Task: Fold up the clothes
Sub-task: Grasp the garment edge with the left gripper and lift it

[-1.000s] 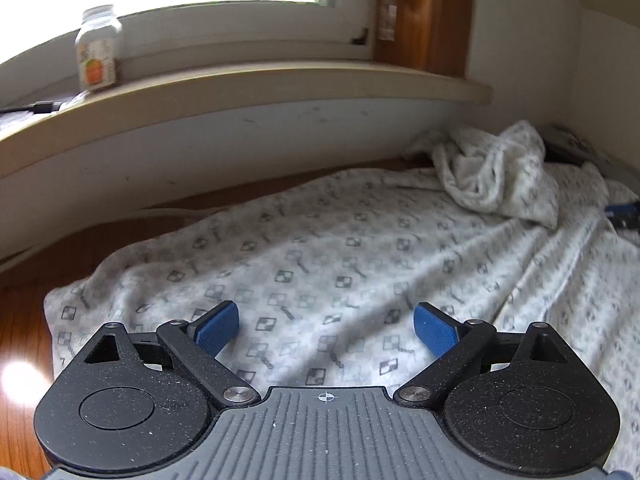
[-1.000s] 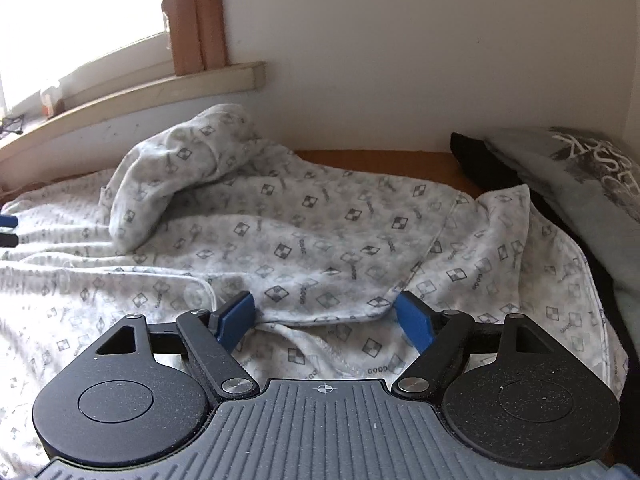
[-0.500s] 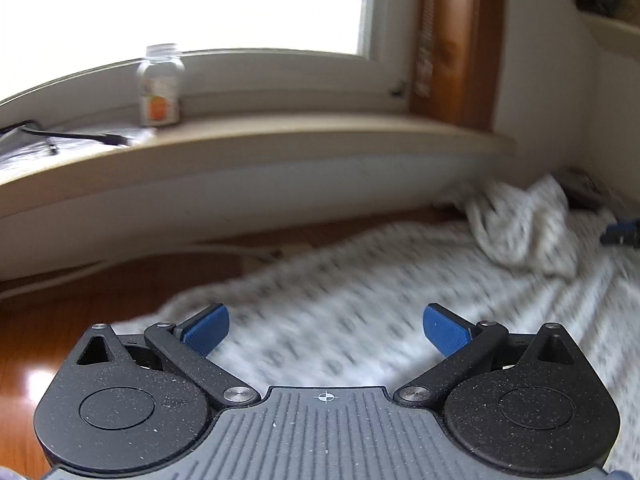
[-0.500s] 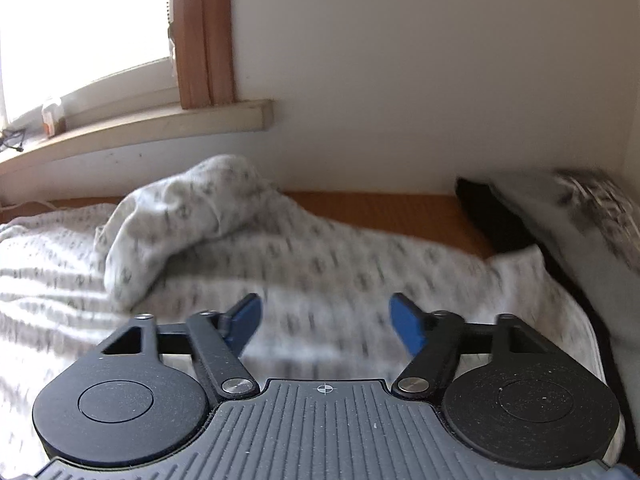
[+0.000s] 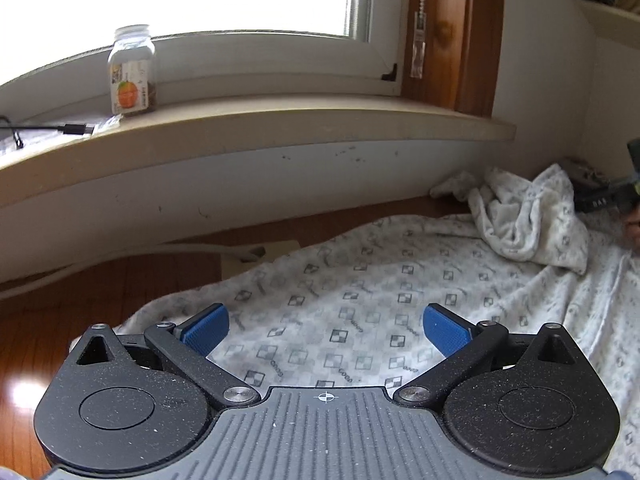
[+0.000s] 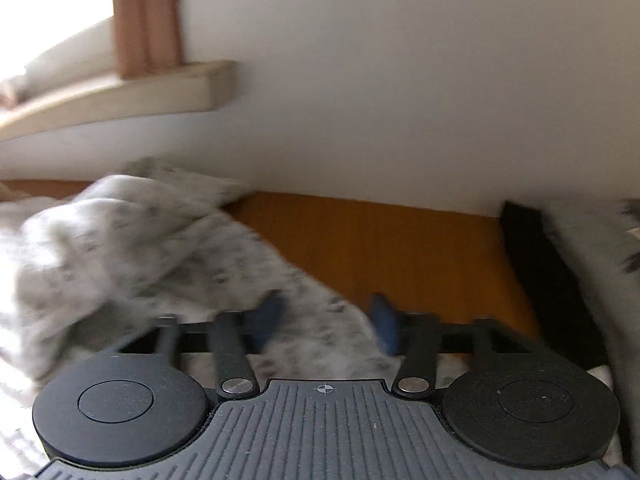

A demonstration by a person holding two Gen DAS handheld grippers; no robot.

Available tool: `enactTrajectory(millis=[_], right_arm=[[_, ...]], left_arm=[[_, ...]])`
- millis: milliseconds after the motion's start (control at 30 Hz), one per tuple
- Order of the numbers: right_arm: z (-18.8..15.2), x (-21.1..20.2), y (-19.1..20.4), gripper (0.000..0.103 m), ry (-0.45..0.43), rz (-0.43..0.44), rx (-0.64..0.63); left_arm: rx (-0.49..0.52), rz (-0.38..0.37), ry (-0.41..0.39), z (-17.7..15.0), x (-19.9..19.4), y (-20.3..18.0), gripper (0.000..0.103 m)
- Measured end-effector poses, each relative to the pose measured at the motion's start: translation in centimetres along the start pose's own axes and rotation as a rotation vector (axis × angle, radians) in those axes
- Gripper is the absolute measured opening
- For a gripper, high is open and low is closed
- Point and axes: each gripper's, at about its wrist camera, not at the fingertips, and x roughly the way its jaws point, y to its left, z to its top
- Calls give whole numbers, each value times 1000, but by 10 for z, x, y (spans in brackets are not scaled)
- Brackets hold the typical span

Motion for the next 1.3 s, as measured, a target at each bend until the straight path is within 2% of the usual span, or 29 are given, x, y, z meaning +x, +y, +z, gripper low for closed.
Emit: enactTrajectory(millis=[33,100,200,267,300,333,367,433,467,533,633,700,733,767,900,1000,1033,1067,1100,1133,1167,1267,1300], right_arm=[[-2,-4,0,5,-10,-13,-9],[-4,-15,-1,4,-73,-106,-17],[-4,-32,-8,1,-167,-278,52],[-5,-34,-10,5,-177,-385,52],[-6,-36,-10,7,-177,-386,58],[-7,-38,-10,7,-171,-348,70],[-9,-40,-9,13,-166,-309,82],[-15,-46,1,34,-160,-255,68],[-19,-47,6,49,-147,-216,61],[-27,-47,17,51,-129,-178,45],[-32,-41,23,52,-122,-180,34],[-35,-37,28,55,-117,-180,27],[-37,-35,30,55,-115,-181,23],[-39,-33,32,56,-113,-181,20],[-40,-22,34,59,-110,-195,-6],[-41,-21,37,60,-109,-208,-31],[-41,-21,37,60,-110,-209,-33],[-41,-21,37,61,-112,-207,-32],[-41,-21,36,61,-114,-205,-30],[-41,-21,35,61,-117,-204,-28],[-41,-21,34,61,-122,-203,-24],[-42,-22,33,62,-134,-201,-15],[-43,-23,33,62,-136,-202,-13]], left_arm=[[-7,1,2,0,0,1,103],[-7,3,-4,-1,-1,1,103],[14,10,5,0,1,-2,103],[32,5,8,0,1,-5,103],[36,4,4,0,1,-5,103],[39,7,-8,0,-2,-4,103],[40,6,-24,0,-6,-2,103],[60,28,-43,5,-16,8,103],[54,44,-36,7,-19,19,103],[44,77,-23,9,-26,41,103],[28,125,-2,13,-35,73,98],[31,134,50,10,-31,89,88],[25,137,74,8,-28,96,76],[23,131,92,6,-27,100,70],[26,79,151,-3,-23,108,68],[7,74,135,-4,-21,111,62],[0,76,129,-4,-21,112,51],[-6,77,123,-3,-20,113,30],[-12,78,109,-2,-22,113,15],[-18,79,96,-1,-24,113,8],[-24,82,81,0,-26,113,7],[-87,235,-77,10,-45,122,7],[-84,250,-77,12,-45,121,8]])
